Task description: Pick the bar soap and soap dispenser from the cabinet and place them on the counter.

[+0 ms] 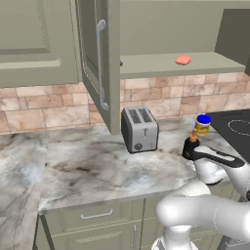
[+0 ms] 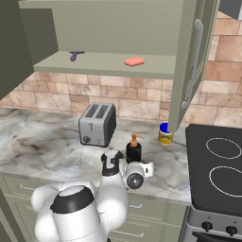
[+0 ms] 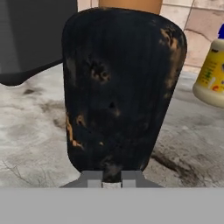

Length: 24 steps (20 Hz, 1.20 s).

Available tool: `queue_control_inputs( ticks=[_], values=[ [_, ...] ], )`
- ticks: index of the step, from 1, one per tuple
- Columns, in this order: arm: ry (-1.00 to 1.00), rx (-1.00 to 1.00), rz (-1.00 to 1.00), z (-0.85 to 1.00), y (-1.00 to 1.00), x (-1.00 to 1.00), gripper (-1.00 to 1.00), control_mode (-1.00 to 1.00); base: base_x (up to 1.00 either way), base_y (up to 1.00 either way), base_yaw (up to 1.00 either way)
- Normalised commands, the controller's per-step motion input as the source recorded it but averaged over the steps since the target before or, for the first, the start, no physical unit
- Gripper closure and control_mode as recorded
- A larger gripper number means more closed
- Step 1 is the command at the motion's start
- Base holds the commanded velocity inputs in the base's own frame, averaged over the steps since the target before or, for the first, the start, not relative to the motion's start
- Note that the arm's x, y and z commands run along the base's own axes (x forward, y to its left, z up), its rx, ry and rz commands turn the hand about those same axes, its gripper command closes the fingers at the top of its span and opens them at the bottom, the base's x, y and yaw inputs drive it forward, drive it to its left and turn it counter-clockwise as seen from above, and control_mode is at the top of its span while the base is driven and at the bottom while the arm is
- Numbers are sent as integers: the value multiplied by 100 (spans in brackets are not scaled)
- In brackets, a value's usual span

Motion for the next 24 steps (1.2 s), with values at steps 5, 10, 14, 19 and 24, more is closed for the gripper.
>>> queue_control_inputs(
  ticks=[5, 10, 14, 19, 24],
  values=[
    [1, 0, -3, 7, -13, -19, -100, -100, 0, 0, 0],
    [15, 0, -7, 34, -22, -17, -100, -100, 0, 0, 0],
    [13, 0, -6, 41, -30, -25, -100, -100, 0, 0, 0],
    [11, 0, -5, 40, -31, -30, -100, -100, 0, 0, 0],
    [8, 0, -2, 41, -22, -34, -100, -100, 0, 0, 0]
  ],
)
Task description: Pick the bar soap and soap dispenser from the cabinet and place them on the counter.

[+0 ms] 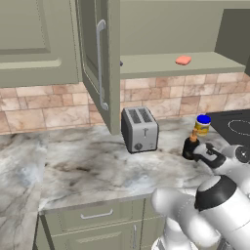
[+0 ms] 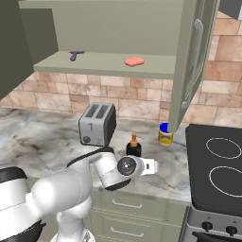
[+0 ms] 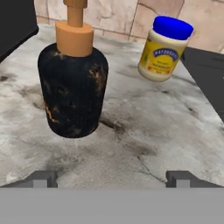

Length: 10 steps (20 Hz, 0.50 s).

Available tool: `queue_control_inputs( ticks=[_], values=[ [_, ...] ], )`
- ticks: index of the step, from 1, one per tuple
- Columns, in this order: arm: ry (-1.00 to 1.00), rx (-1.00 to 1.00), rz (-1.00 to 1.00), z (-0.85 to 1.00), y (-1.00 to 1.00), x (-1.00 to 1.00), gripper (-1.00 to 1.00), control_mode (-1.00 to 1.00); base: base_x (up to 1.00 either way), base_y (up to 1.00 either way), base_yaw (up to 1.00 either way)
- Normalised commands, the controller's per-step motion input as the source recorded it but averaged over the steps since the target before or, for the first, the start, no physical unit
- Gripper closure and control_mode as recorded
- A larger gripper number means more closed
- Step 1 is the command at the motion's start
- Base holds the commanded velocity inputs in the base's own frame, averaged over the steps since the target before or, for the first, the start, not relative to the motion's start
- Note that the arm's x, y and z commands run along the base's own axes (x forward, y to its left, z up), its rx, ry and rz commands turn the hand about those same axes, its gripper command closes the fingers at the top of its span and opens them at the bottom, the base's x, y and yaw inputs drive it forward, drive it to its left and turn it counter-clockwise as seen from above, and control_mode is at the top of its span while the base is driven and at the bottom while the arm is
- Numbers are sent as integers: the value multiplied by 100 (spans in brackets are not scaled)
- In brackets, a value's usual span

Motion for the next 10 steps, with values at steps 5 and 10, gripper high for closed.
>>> queue_control_inputs(
  ticks=[5, 10],
  values=[
    [13, 0, 0, 24, 3, -16, -100, -100, 0, 0, 0],
    [8, -4, 1, 6, 35, 0, -100, -100, 0, 0, 0]
  ],
)
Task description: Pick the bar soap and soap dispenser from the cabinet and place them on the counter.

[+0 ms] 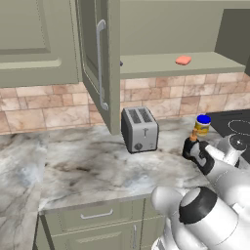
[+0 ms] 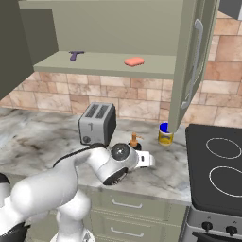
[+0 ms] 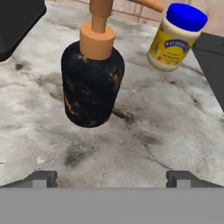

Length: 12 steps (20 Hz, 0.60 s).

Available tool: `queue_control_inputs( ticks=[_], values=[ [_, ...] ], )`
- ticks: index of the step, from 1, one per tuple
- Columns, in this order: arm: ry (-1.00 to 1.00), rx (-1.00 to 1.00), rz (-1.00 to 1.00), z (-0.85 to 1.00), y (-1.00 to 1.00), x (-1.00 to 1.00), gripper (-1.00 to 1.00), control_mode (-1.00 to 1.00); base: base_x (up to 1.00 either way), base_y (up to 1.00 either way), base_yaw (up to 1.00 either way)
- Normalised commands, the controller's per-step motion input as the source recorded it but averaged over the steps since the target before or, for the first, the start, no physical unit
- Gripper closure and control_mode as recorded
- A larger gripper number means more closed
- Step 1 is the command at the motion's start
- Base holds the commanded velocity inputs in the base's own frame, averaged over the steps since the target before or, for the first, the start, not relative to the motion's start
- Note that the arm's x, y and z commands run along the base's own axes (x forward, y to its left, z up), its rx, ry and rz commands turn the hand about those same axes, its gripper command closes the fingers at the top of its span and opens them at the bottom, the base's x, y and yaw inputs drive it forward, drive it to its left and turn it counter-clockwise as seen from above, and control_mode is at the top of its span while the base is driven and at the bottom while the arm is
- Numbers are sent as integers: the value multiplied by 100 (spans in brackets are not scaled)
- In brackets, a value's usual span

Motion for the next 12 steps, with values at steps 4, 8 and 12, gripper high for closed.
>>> queue_control_inputs(
  ticks=[4, 8, 12],
  values=[
    [13, -4, 0, 37, 0, -20, -100, -100, 0, 0, 0],
    [21, 0, 0, 53, -2, -25, -100, -100, 0, 0, 0],
    [15, 1, 0, 47, 2, -26, -100, -100, 0, 0, 0]
  ],
)
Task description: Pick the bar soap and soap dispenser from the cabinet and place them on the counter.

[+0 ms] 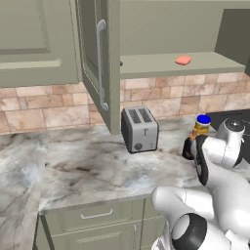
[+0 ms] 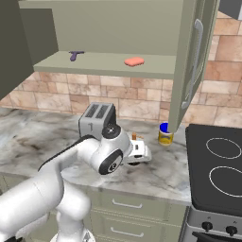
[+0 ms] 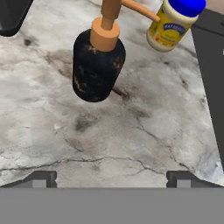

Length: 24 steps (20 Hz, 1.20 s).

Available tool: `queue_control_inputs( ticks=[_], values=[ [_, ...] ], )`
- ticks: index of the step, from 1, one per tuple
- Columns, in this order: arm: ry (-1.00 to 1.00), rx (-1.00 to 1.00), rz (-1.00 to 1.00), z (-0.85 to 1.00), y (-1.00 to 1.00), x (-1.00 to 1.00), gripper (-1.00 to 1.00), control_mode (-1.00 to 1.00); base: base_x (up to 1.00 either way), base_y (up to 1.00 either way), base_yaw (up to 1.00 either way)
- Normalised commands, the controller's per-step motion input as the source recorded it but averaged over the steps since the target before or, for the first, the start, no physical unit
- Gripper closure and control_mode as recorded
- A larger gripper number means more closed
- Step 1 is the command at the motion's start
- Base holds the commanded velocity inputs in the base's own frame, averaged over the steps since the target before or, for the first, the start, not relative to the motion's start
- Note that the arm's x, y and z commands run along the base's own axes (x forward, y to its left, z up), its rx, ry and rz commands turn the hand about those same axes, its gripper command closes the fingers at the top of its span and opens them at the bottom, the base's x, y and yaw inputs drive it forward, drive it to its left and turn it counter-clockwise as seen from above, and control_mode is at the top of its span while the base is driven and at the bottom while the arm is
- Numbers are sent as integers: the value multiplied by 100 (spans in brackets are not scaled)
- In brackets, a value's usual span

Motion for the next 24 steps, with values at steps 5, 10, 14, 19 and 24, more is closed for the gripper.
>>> queue_control_inputs(
  ticks=[5, 10, 14, 19, 24],
  values=[
    [1, 11, -7, 30, 6, -29, -100, -100, 0, 0, 0],
    [-8, 9, -8, 32, 27, -33, -100, -100, 0, 0, 0],
    [-6, 0, -6, 44, 40, -27, -100, -100, 0, 0, 0],
    [-3, -1, -4, 38, 39, -28, -100, -100, 0, 0, 0],
    [-2, 0, -6, 34, 32, -19, -100, -100, 0, 0, 0]
  ],
)
